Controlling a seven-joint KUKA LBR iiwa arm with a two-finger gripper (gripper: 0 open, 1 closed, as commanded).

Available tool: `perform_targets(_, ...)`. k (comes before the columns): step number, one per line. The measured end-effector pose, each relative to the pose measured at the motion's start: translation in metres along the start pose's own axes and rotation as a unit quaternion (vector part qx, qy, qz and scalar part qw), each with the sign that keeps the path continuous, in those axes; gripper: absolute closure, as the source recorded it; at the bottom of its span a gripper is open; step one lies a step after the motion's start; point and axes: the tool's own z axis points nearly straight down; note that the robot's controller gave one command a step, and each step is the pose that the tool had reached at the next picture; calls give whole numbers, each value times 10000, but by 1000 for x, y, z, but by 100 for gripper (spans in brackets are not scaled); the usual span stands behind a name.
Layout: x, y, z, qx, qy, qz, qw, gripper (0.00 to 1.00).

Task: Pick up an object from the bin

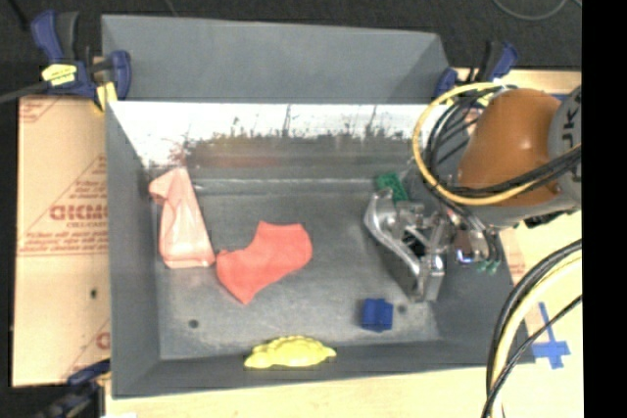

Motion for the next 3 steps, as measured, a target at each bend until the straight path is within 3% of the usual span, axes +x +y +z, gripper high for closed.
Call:
perform_targets(2,-7,3,6,2,-62,187,9998,0)
perform_targets(3,-54,37,44,12,-31,534,9986,0)
